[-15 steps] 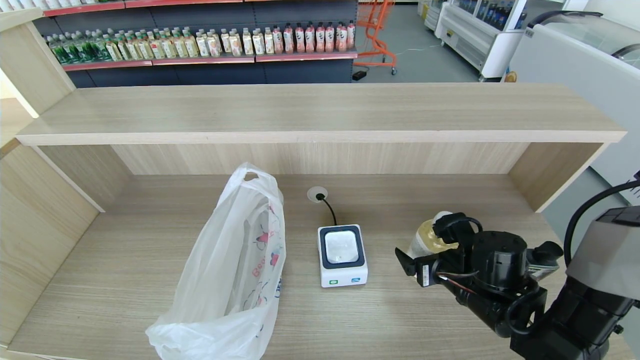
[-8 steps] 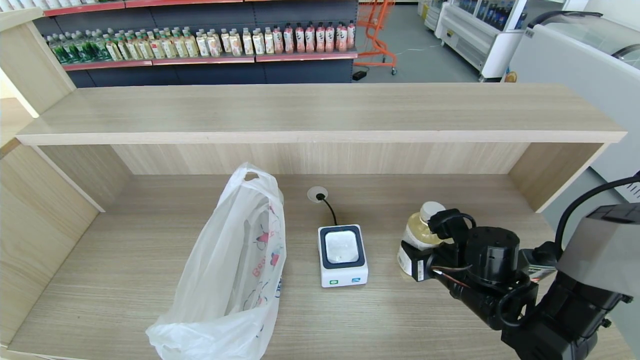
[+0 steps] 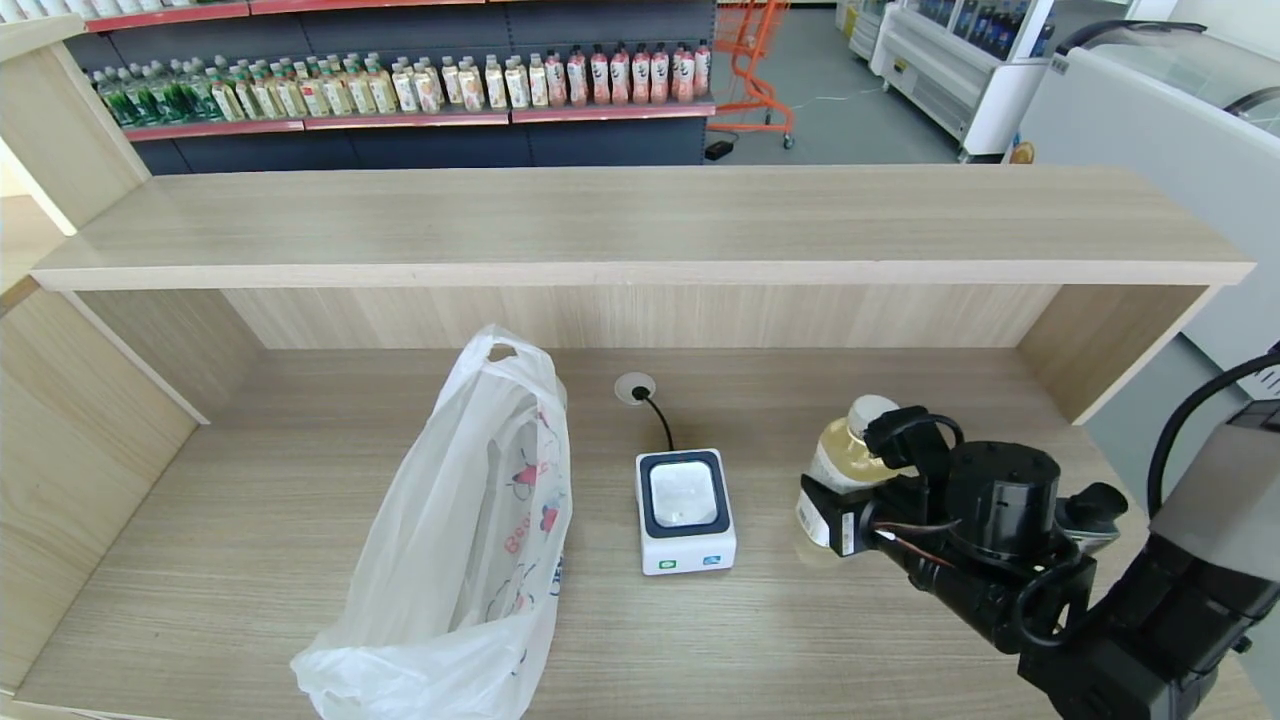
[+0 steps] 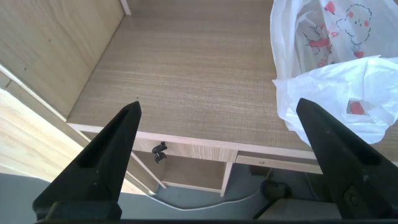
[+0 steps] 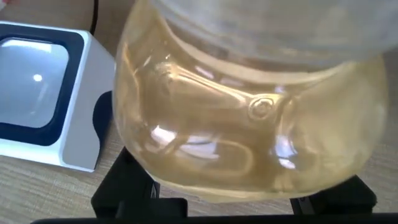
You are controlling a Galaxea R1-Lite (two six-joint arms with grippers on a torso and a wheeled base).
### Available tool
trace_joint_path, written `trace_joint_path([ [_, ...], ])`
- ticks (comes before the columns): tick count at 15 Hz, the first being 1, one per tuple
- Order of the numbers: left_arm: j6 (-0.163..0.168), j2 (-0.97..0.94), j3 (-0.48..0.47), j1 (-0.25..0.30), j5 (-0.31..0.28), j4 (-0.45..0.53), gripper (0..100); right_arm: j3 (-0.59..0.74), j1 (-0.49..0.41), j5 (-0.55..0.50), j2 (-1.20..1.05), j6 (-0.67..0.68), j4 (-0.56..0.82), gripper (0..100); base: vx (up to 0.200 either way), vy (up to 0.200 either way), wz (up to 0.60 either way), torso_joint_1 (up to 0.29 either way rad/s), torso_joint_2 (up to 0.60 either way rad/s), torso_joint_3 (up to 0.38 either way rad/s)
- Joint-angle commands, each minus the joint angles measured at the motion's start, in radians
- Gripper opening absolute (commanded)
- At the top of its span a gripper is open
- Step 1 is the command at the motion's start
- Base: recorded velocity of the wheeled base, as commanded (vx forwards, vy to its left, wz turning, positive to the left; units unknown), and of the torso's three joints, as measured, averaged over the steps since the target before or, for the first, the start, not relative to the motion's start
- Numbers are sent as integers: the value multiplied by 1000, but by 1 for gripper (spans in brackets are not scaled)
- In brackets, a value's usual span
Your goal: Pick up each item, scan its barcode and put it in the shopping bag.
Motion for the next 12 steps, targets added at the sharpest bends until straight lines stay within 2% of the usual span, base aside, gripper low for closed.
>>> trace_joint_path([
  [1, 0, 0, 0, 0, 1, 0, 100, -5, -33, 123, -275, 41, 163, 0, 0, 0, 0, 0, 0, 0],
  [3, 0, 0, 0, 0, 1, 0, 100, -8, -110, 312, -540, 55, 431, 0, 0, 0, 0, 0, 0, 0],
  [4, 0, 0, 0, 0, 1, 0, 100, -36, -163, 499, -674, 57, 609, 0, 0, 0, 0, 0, 0, 0],
  [6, 0, 0, 0, 0, 1, 0, 100, -105, -225, 731, -832, 87, 850, 0, 0, 0, 0, 0, 0, 0],
  [8, 0, 0, 0, 0, 1, 0, 100, -154, -223, 899, -861, 188, 896, 0, 0, 0, 0, 0, 0, 0],
  [12, 0, 0, 0, 0, 1, 0, 100, -185, -148, 1048, -796, 234, 895, 0, 0, 0, 0, 0, 0, 0],
])
